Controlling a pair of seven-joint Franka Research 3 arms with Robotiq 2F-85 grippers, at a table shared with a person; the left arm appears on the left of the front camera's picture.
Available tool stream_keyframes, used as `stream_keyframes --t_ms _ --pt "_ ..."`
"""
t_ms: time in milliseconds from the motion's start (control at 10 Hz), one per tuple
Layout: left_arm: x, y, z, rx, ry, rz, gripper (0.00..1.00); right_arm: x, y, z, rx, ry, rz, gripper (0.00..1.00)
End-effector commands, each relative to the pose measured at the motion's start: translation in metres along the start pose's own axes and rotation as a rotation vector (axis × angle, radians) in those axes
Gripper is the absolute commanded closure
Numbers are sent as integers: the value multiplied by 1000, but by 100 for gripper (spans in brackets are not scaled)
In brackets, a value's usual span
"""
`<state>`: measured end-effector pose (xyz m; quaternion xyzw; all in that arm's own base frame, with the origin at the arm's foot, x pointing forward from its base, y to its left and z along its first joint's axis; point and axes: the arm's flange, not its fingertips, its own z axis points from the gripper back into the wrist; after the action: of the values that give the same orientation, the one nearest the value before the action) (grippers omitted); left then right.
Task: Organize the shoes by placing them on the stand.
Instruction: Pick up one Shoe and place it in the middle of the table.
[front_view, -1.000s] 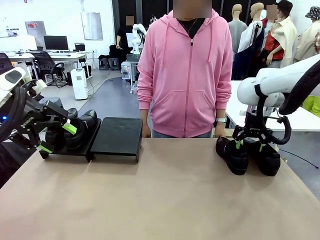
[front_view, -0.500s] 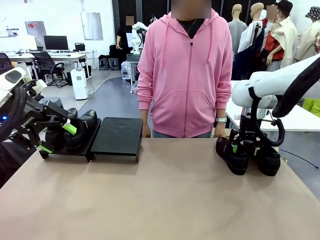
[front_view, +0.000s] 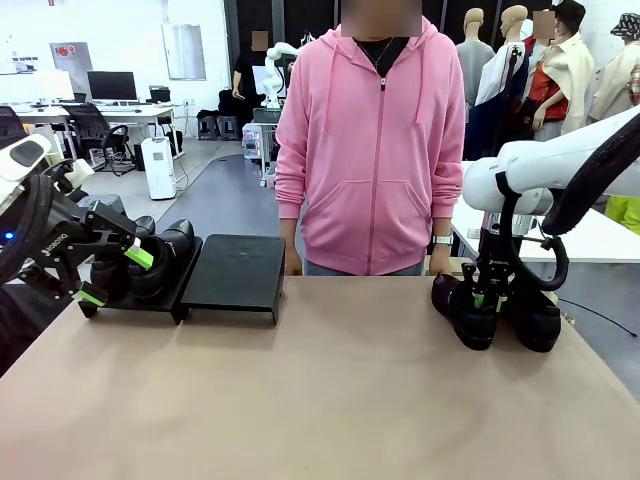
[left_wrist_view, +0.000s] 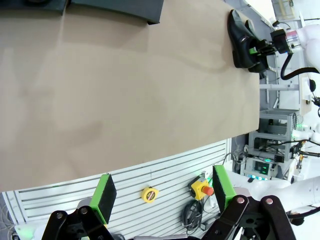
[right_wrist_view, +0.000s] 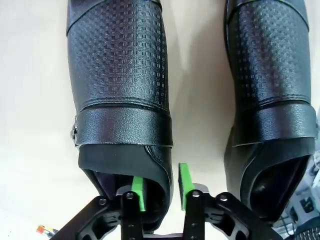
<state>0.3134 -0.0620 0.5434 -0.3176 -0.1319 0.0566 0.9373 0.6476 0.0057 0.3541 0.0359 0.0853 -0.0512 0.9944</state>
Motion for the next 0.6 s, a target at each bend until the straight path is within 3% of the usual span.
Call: stream_keyframes --t_ms 0,500 --pt "-2 1 1 3 1 4 0 3 3 5 -35 -3 12 100" --pt "-2 1 1 3 1 4 0 -26 7 33 -64 -9 50 100"
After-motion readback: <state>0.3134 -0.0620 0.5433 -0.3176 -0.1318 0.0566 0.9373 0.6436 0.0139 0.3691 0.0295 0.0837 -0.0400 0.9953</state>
